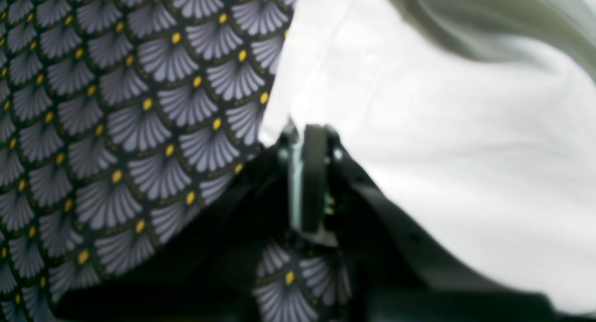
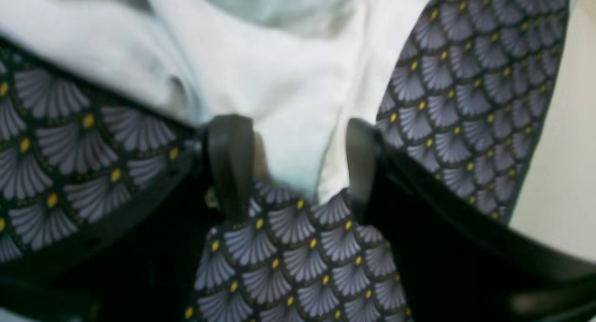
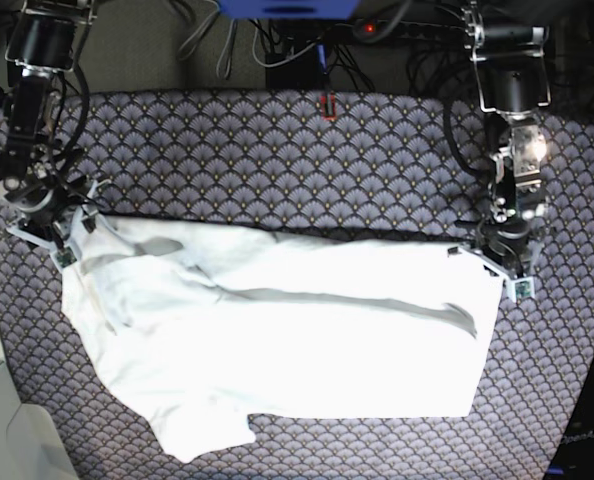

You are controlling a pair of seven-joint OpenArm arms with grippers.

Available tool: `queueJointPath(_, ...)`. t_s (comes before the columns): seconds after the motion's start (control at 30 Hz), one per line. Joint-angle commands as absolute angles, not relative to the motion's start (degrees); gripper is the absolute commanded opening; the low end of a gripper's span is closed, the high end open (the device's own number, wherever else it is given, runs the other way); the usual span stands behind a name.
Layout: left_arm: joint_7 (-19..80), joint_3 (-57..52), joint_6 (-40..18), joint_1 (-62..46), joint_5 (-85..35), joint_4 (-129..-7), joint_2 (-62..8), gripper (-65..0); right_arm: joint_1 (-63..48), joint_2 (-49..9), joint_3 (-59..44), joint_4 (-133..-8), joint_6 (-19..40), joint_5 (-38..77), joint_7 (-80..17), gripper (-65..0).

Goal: Fold the T-shirt properly
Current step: 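Regrasp the folded edge with both grippers and pull it back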

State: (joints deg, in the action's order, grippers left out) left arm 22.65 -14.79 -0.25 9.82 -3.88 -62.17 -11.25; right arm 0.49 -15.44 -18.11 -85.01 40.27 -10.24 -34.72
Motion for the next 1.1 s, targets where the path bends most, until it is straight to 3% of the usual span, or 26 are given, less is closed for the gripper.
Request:
queueJointPath(0.0, 21.76, -14.9, 0.13, 10.77, -3.21, -62.9, -12.09, -62.4, 2.15, -16.57, -18.42, -85.32, 40.0, -9.89, -32.75, -33.0)
queueJointPath(0.4, 21.76, -14.9, 0.13, 10.68, -3.21, -62.9, -12.09, -62.4, 1.63, -18.15, -18.51, -84.7, 40.0, -9.89, -32.66, -33.4)
queueJointPath(0.73, 22.11, -14.9, 0.13, 10.59, -3.12, -62.9, -12.88, -62.4, 1.54, -18.95, -18.33, -77.32, 40.0, -9.8, -32.75, -50.9)
queueJointPath(0.87, 22.2, -14.9, 0.13, 9.19, -3.12, -64.22, -12.88, -62.5, -0.04, -18.95, -18.33, -79.43, 40.0, -9.8, -32.4, -65.0)
queueJointPath(1.07, 22.37, -15.08, 0.13, 5.67, -3.12, -69.76, -12.97, -62.5, -3.91, -18.95, -18.42, -87.69, 40.0, -9.8, -32.75, -65.0)
